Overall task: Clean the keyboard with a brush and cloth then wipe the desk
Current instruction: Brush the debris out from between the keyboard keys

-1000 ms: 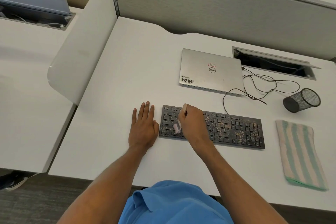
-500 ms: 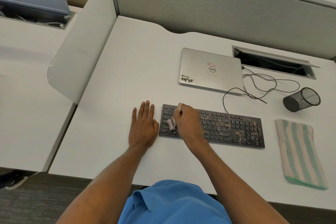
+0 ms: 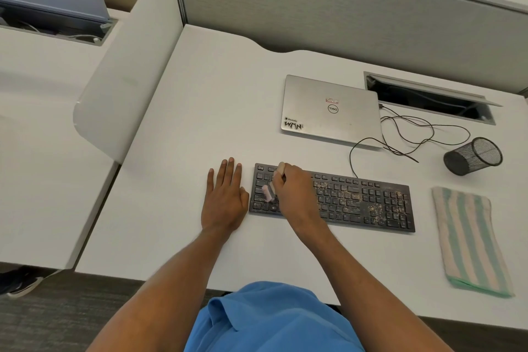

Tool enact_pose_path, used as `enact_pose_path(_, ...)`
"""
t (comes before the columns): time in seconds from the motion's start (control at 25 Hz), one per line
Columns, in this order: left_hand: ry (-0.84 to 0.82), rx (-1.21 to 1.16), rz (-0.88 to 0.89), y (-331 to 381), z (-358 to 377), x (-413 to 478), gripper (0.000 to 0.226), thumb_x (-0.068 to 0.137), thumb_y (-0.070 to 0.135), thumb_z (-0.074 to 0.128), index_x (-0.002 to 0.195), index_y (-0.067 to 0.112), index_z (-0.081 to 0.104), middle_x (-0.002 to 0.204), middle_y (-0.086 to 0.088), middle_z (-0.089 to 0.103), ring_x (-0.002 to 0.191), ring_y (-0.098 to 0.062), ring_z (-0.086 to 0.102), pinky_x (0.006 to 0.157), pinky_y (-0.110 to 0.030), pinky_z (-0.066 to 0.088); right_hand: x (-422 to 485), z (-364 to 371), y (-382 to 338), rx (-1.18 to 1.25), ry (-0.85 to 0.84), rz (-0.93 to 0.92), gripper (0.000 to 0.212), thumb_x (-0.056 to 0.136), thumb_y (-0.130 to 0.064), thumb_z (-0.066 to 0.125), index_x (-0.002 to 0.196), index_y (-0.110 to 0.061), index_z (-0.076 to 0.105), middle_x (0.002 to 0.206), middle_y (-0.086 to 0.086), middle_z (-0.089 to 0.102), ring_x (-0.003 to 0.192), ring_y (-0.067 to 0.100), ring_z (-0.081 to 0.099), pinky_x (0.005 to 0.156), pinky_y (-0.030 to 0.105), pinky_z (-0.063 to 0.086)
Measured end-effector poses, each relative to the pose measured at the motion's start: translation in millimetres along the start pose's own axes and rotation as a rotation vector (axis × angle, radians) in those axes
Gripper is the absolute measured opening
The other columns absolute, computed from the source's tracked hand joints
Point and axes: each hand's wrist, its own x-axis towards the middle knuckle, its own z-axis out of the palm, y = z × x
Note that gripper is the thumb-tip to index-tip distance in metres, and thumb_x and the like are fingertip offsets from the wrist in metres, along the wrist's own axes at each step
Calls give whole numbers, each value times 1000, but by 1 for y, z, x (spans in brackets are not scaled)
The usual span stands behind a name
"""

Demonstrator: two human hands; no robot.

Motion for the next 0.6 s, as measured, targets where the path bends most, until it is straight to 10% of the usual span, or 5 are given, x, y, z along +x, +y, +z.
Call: enact_pose_path(0.6, -8, 10, 2, 0, 1, 0, 67, 102, 31, 29, 166, 11, 28, 175, -9, 19, 164, -23, 12, 133, -51, 7, -18, -3, 13, 2, -44, -8, 29, 102, -15, 48, 78, -1, 56, 69, 11, 58, 52, 5, 44, 51, 22, 33)
